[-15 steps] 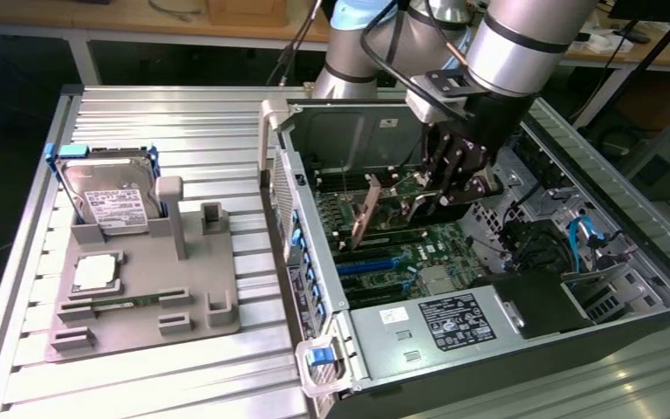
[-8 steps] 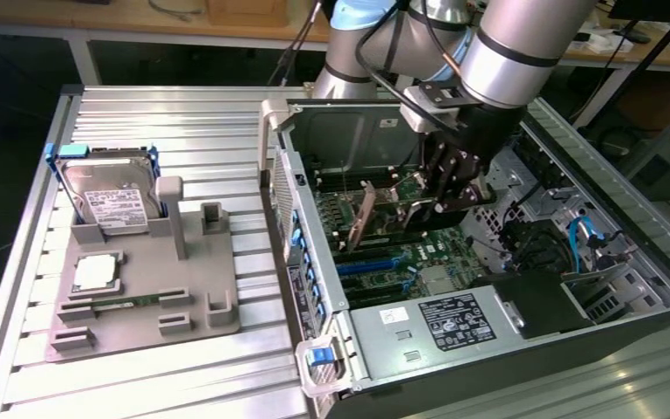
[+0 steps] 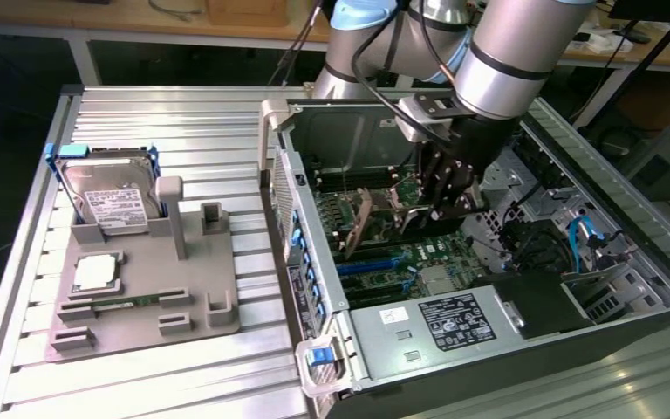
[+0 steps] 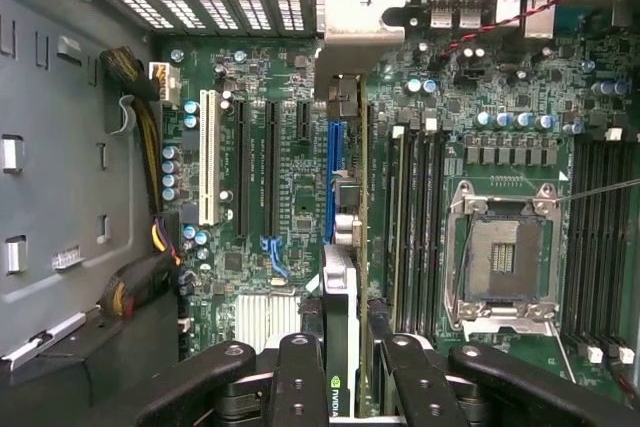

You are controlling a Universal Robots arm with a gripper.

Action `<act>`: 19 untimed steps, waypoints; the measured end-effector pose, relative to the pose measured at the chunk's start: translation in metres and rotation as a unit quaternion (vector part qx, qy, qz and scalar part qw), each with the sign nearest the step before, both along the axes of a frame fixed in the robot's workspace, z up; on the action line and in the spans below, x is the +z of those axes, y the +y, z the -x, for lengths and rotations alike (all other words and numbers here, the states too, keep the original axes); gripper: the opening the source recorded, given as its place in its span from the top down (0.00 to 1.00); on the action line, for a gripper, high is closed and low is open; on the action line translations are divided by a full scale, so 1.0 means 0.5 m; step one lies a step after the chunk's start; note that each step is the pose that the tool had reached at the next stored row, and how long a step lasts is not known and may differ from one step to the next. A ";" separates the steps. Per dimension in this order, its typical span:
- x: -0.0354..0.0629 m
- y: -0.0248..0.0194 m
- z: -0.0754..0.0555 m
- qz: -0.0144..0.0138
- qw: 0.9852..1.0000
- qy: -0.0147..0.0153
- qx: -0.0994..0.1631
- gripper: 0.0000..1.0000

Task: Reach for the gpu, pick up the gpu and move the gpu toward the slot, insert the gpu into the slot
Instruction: 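Insert the gpu into the slot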

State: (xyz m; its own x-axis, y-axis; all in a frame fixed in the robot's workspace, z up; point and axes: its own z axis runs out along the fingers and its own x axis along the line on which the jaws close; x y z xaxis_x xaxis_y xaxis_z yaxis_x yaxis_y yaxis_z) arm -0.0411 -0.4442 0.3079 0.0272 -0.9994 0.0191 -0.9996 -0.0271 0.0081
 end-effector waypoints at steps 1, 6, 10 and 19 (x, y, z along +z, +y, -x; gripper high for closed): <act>-0.001 -0.0014 0.000 0.000 1.000 0.000 0.000 0.73; -0.011 -0.0123 0.004 0.001 1.000 0.000 0.000 0.73; -0.017 -0.0161 0.005 0.001 1.000 0.001 0.000 0.73; -0.031 -0.0209 0.006 0.003 1.000 0.003 0.000 0.73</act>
